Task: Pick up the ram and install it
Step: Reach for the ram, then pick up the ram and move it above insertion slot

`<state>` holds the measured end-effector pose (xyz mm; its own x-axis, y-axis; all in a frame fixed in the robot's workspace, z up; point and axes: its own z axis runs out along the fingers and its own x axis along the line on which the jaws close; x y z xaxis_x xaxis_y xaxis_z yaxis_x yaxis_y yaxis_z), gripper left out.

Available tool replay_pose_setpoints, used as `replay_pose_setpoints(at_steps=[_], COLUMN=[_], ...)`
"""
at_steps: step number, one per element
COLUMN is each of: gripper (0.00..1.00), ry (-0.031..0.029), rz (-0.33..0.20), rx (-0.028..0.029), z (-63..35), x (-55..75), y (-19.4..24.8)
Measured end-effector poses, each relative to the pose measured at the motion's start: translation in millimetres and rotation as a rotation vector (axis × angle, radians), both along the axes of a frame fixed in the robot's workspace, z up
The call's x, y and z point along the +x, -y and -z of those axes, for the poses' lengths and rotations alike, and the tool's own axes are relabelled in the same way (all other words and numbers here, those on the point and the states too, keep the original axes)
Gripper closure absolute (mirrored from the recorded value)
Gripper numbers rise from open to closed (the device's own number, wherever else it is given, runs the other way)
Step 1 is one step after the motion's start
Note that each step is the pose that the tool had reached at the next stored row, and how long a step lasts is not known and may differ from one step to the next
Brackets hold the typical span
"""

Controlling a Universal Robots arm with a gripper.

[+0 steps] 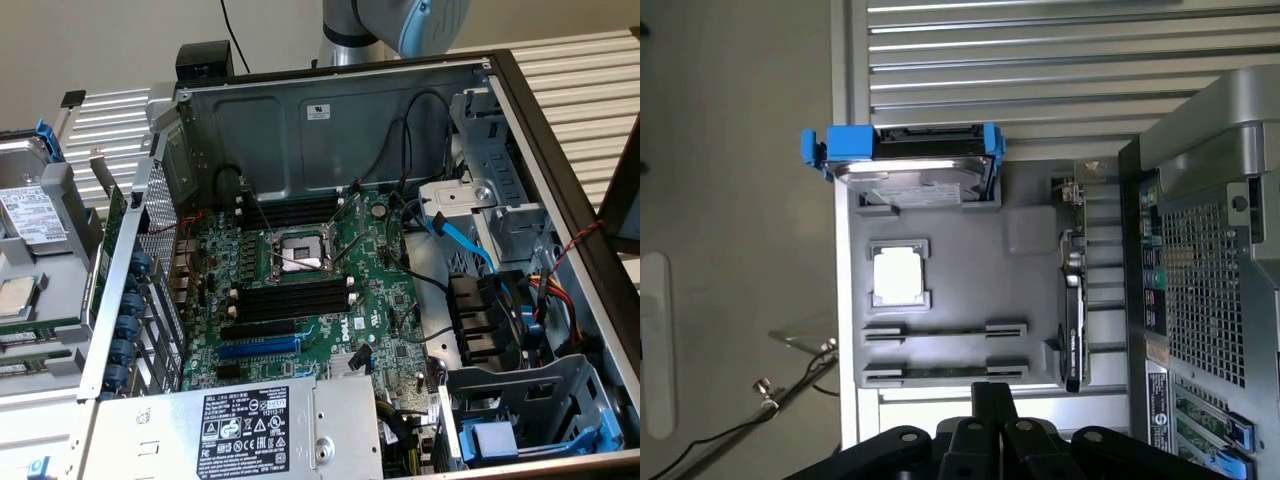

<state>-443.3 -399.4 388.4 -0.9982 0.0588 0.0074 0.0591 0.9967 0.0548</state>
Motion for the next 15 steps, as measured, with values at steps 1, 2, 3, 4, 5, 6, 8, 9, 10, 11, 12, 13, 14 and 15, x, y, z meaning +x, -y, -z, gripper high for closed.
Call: replay_pose_setpoints(at_steps=[1, 2, 3, 4, 5, 6, 8, 9, 10, 11, 12, 13, 14, 15], gripper=[0.89, 0.89, 0.89, 0.89, 0.89, 0.89, 0.89, 0.89, 0.89, 0.89, 0.89, 0.89, 0.89, 0.89], ry=[0.0000, -0.0001, -0.0001, -0.0001, 0.0000, 0.0000, 0.0000, 0.0000, 0.0000, 0.0000, 0.0000, 0.0000, 0.0001, 0.0001], rz=[0.000, 0.000, 0.000, 0.000, 0.000, 0.000, 0.000, -0.001, -0.005, -0.011, -0.023, -0.041, -0.058, -0.076], rx=[0.0000, -0.0001, 0.0000, -0.0001, -0.0001, 0.0000, -0.0001, 0.0000, 0.0000, -0.0001, -0.0001, 0.0000, 0.0000, 0.0000], z=[0.0, -0.1, 0.0, -0.1, 0.0, 0.0, 0.0, 0.0, 0.0, 0.0, 0.0, 0.0, 0.1, 0.1], x=[0.0, -0.3, -0.4, -0.5, -1.1, -1.6, -2.0, -2.0, -2.2, -2.6, -2.8, -2.8, -2.8, -2.9], y=[0.0, -0.1, 0.0, 0.0, 0.0, -0.1, 0.0, -0.1, -0.1, 0.0, 0.0, -0.1, -0.1, -0.1])
